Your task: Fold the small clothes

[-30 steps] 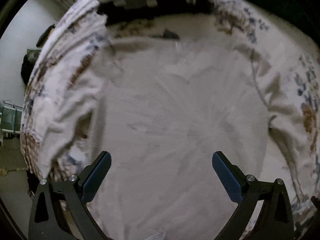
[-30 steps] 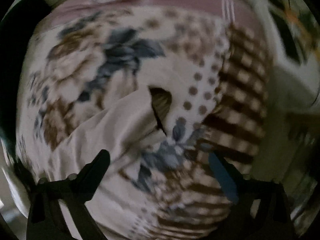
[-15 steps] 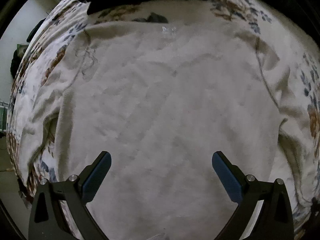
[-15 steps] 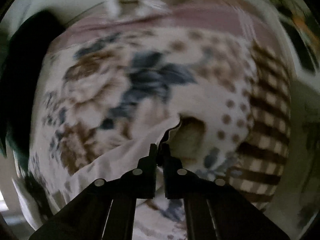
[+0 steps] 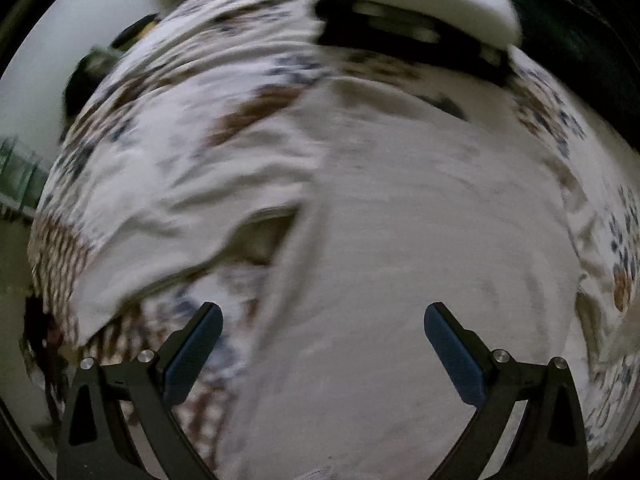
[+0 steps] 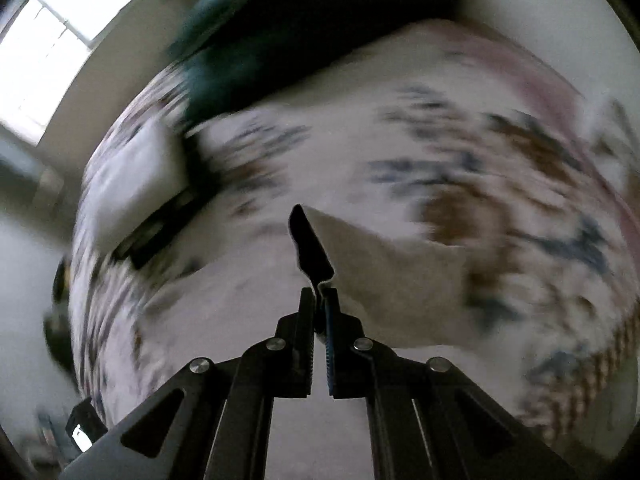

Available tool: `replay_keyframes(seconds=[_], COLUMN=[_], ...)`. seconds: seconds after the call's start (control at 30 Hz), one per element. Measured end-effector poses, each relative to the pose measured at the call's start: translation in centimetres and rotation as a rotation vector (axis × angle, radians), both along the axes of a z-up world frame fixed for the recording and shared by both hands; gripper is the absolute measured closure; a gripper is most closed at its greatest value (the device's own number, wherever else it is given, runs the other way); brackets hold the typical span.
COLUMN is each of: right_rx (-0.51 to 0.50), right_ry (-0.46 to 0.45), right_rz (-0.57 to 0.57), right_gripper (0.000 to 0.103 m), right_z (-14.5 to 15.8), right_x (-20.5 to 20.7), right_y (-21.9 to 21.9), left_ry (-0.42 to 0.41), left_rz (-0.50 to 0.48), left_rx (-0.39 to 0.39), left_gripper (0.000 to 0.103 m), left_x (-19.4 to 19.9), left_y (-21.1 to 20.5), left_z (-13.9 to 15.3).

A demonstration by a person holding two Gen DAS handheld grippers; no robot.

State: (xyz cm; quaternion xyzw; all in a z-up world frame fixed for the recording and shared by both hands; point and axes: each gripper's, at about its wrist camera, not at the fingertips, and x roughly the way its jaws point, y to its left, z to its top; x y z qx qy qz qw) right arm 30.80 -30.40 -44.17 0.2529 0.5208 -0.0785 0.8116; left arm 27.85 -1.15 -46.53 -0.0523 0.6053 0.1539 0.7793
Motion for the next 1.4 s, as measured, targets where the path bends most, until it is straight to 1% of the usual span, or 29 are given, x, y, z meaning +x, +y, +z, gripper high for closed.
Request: replay_keyframes(seconds=[0.03, 0.1, 0.17, 0.2, 0.23, 0.27, 0.3, 0.33, 0.37, 0.4, 0.43, 0.5, 0.53, 0.57, 0.6, 0.63, 0.77, 0.83, 0.93, 1.0, 1.07, 1.1, 1.13, 1.2, 1.23, 1.3, 1.33, 1.37, 1.4], right_rx=[0.001, -0.004, -0.01, -0.014, -0.039, -0.063, -0.075, -0.092, -0.109, -0.122, -0.13, -0.152, -0.163, -0.186, -0.198, -0.217, -0.262, -0.282, -0.284, -0.302, -0.332, -0.31, -0.254, -0.178, -0.173, -0.217, -0.255, -0.272, -0.286], right_ry=[-0.004, -0.013, -0.002, 0.0, 0.013, 0.022, 0.032, 0.062, 0.081, 0.099, 0.133, 0.187, 0.202, 0.233, 0.249, 0.275, 0.332, 0.346, 0.378, 0.385, 0.41, 0.423, 0.451, 0.459, 0.445, 0.415, 0.406, 0.402, 0.399], right_rz=[0.076, 0.168, 0.283, 0.322, 0.399, 0.456, 0.495, 0.573, 0.625, 0.671, 0.746, 0.857, 0.896, 0.964, 0.998, 1.053, 1.18, 1.228, 1.271, 1.29, 1.279, 1.259, 1.209, 1.109, 1.039, 0.897, 0.828, 0.774, 0.704], right_gripper=[0.098, 0.098, 0.098, 0.098, 0.098, 0.098, 0.098, 0.098, 0.098, 0.098, 0.098, 0.098, 0.098, 0.098, 0.098, 0.098, 0.098, 0.098, 0.098, 0.098, 0.097, 0.094, 0.088, 0.052, 0.046, 0.041, 0.038, 0.034, 0.034], right_z=[-0.1, -0.7, -2.1, -2.7, -3.6, -4.1, -4.5, -5.5, -6.0, -6.6, -7.5, -9.1, -9.8, -10.6, -11.3, -12.0, -13.7, -14.2, -14.8, -15.4, -16.2, -16.3, -16.2, -15.3, -14.5, -13.0, -12.5, -12.0, -11.6], right_x=[1.5, 3.1, 4.7, 5.0, 5.2, 4.9, 4.4, 3.3, 2.2, 1.2, -0.8, -4.1, -5.1, -7.4, -8.4, -10.5, -15.8, -18.0, -20.5, -21.5, -22.4, -22.4, -22.0, -21.3, -21.0, -20.6, -20.6, -20.2, -20.2], right_y=[3.2, 8.3, 14.5, 16.8, 20.1, 22.7, 24.3, 26.8, 28.4, 29.5, 31.2, 32.7, 33.3, 34.1, 34.1, 34.4, 34.4, 34.8, 34.8, 34.8, 34.8, 34.5, 33.5, 31.5, 30.3, 27.4, 26.1, 25.2, 23.8], left_ry=[-0.003, -0.006, -0.005, 0.0, 0.004, 0.012, 0.015, 0.017, 0.015, 0.011, 0.01, 0.006, 0.007, 0.009, 0.007, 0.005, 0.011, 0.02, 0.028, 0.041, 0.06, 0.064, 0.064, 0.072, 0.076, 0.087, 0.089, 0.089, 0.087], left_rz=[0.033, 0.08, 0.131, 0.159, 0.175, 0.202, 0.224, 0.245, 0.267, 0.288, 0.303, 0.338, 0.354, 0.363, 0.372, 0.38, 0.394, 0.401, 0.414, 0.425, 0.435, 0.442, 0.452, 0.472, 0.483, 0.525, 0.548, 0.575, 0.613], left_rx=[0.004, 0.015, 0.026, 0.03, 0.031, 0.026, 0.023, 0.022, 0.022, 0.023, 0.024, 0.023, 0.023, 0.021, 0.019, 0.024, 0.032, 0.029, 0.035, 0.027, 0.028, 0.026, 0.023, -0.002, -0.012, -0.059, -0.086, -0.12, -0.17], left_gripper=[0.0, 0.0, 0.0, 0.0, 0.0, 0.0, 0.0, 0.0, 0.0, 0.0, 0.0, 0.0, 0.0, 0.0, 0.0, 0.0, 0.0, 0.0, 0.0, 0.0, 0.0, 0.0, 0.0, 0.0, 0.0, 0.0, 0.0, 0.0, 0.0], left_x=[-0.8, -1.6, -2.8, -3.4, -3.7, -4.3, -4.7, -5.1, -5.6, -6.1, -6.6, -7.6, -8.2, -8.5, -8.9, -9.3, -10.1, -10.3, -10.6, -10.8, -11.0, -11.1, -11.4, -11.9, -12.1, -13.1, -13.6, -14.2, -14.9], left_y=[1.5, 4.1, 6.4, 7.7, 8.5, 9.8, 10.8, 11.7, 12.8, 13.9, 14.6, 16.3, 17.1, 17.6, 18.1, 18.6, 19.4, 19.7, 20.0, 20.4, 20.6, 20.9, 21.3, 22.1, 22.4, 23.7, 24.4, 25.3, 26.5], left_z=[0.3, 0.5, 0.4, 0.2, 0.1, -0.1, -0.2, -0.3, -0.2, -0.1, 0.0, 0.2, 0.3, 0.3, 0.4, 0.5, 0.3, 0.0, -0.6, -1.1, -1.6, -1.8, -2.0, -2.5, -2.8, -3.6, -3.9, -4.3, -4.8])
